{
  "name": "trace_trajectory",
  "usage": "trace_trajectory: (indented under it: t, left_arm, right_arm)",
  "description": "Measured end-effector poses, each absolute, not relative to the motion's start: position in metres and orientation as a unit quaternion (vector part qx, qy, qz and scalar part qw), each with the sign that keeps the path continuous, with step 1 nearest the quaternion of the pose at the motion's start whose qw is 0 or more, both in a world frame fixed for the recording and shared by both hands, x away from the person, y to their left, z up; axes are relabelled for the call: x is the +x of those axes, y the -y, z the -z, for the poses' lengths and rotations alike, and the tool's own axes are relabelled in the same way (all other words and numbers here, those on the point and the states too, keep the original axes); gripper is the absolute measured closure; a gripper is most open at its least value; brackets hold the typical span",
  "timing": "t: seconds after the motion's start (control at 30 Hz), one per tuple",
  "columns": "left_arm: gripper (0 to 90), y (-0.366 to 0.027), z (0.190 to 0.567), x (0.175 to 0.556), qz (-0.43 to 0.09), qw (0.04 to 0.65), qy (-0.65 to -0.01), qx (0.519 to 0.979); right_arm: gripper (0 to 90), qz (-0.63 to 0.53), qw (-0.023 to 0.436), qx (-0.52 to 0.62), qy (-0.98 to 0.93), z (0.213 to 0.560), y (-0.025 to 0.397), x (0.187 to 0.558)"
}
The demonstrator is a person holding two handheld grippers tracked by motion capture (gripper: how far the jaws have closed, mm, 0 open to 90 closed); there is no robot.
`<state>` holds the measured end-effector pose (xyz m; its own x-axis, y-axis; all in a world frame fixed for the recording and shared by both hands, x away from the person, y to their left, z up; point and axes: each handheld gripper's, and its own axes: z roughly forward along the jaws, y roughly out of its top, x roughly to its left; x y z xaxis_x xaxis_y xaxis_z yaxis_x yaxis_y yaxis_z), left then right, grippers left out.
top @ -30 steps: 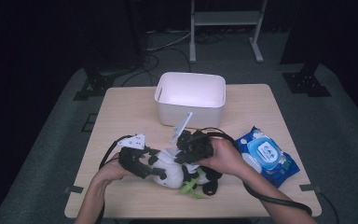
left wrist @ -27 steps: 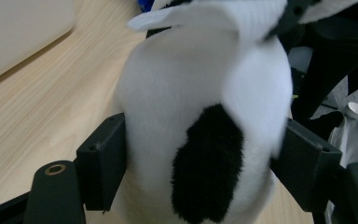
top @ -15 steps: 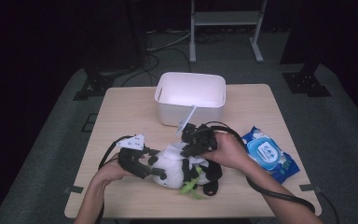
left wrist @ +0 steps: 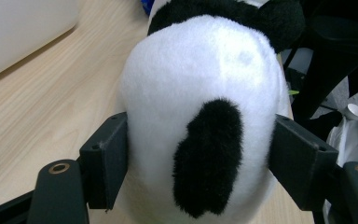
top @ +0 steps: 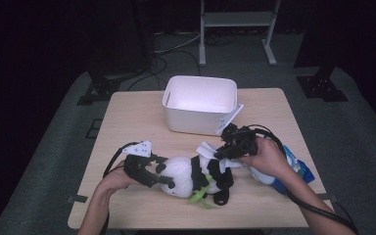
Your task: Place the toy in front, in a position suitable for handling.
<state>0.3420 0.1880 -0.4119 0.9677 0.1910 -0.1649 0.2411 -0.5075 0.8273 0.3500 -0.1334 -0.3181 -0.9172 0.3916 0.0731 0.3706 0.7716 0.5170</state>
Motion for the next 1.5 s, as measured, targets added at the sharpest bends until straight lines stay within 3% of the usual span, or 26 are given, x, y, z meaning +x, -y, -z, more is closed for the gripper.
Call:
trace_trajectory:
  t: [0.67, 1.13, 1.5]
  left_arm:
    - [25.7, -0.187, 0.411, 0.342, 0.023, 0.476, -0.125, 0.870]
    - [26.0, -0.187, 0.410, 0.341, 0.022, 0.473, -0.124, 0.872]
    - [26.0, -0.185, 0.410, 0.340, 0.021, 0.476, -0.118, 0.871]
  right_arm:
    - [82.2, -0.295, 0.018, 0.202, -0.934, 0.328, 0.164, 0.312]
    - [85.7, -0.287, 0.013, 0.185, -0.940, 0.317, 0.124, 0.347]
    - [83.0, -0.304, -0.006, 0.204, -0.931, 0.328, 0.138, 0.347]
